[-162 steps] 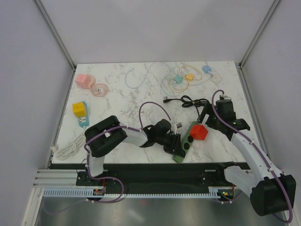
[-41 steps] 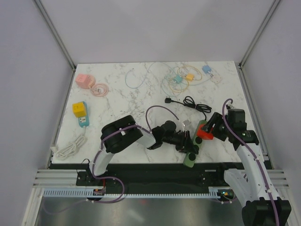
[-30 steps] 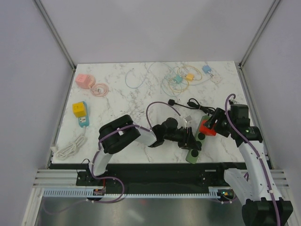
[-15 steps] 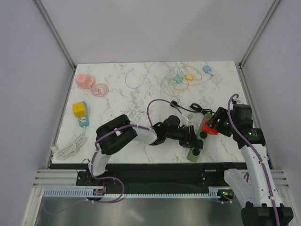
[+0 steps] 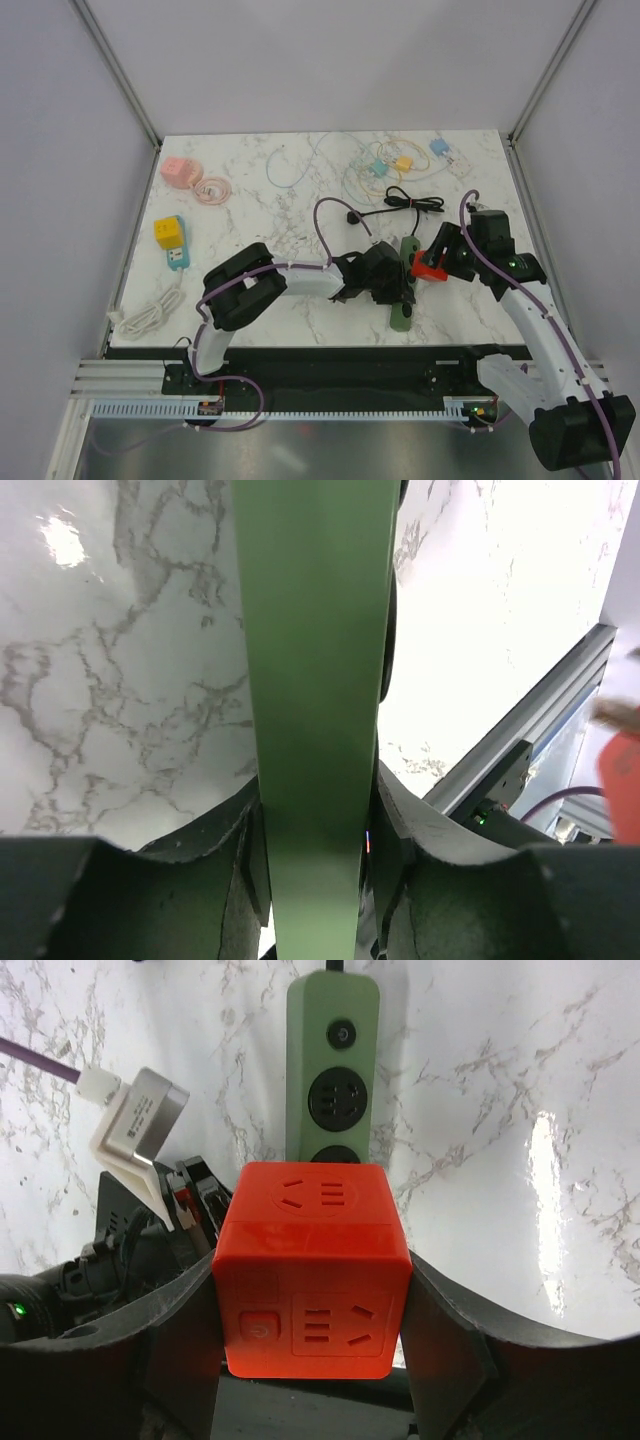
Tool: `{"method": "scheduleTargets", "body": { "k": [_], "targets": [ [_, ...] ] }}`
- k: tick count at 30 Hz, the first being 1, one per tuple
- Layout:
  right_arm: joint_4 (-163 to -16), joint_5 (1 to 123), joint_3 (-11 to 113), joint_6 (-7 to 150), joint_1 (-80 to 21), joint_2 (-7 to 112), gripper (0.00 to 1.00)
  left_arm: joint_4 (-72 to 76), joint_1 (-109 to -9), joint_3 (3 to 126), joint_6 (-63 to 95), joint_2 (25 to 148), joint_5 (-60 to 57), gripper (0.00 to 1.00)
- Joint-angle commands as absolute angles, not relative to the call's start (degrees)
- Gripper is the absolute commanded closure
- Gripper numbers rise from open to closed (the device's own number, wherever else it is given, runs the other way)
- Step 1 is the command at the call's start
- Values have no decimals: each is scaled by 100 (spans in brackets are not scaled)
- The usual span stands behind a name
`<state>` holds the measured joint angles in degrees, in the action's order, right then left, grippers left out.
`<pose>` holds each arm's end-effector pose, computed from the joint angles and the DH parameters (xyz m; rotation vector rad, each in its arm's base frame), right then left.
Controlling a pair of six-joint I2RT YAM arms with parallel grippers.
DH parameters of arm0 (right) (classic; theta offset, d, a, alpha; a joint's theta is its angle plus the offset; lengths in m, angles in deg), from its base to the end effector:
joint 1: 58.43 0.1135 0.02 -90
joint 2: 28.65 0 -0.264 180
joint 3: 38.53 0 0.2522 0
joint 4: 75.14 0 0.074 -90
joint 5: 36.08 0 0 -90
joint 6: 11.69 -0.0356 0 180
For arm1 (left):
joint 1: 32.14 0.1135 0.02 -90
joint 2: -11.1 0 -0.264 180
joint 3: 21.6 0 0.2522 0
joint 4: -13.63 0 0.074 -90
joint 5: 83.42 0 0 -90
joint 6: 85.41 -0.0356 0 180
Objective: Pull the plug off the socket
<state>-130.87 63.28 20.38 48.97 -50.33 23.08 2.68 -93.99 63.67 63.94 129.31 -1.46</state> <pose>0.1763 0.0309 0.2705 0.3789 2.4346 0.4900 0.2009 -0.3861 0.1333 0.1375 2.6561 -1.0775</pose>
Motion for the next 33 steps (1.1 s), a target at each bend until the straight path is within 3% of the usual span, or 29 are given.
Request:
{"method": "scheduleTargets", "body": {
  "k": [1, 9, 15, 16, 19, 22, 23, 27, 28, 33],
  "targets": [
    [-12809, 6046, 2594, 4878, -5008, 2304, 100, -763, -9332, 5801, 6145, 13142, 878, 98],
    [-13073, 5050, 2884, 5168, -5025, 2294, 100, 1470, -9314, 5018, 5881, 12773, -817, 98],
    [-13039, 4636, 3262, 5002, -5157, 2584, 100, 1955, -9323, 4675, 5960, 12615, -1311, 97],
    [-12986, 4645, 3341, 4853, -5192, 2646, 100, 1982, -9323, 4544, 5969, 12510, -1302, 92],
    [-12652, 4829, 3481, 4555, -5350, 2952, 100, 2000, -9314, 4402, 5908, 12325, -1294, 56],
    [-12082, 4829, 3535, 4343, -5604, 3269, 100, 1956, -9279, 4367, 5768, 12167, -1337, 43],
    [-11680, 4812, 3535, 4229, -5779, 3340, 100, 1930, -9253, 4367, 5724, 11992, -1381, 31],
    [-10816, 4636, 3500, 3921, -6413, 3805, 100, 1518, -9209, 4542, 5364, 11491, -1347, 13],
    [-10693, 4662, 3534, 3807, -6527, 4050, 100, 1290, -9200, 4577, 5258, 11376, -1294, 3],
    [-9587, 5101, 3683, 3559, -7011, 5087, 97, 822, -9086, 4692, 5091, 10622, -1460, 0]
  ]
}}
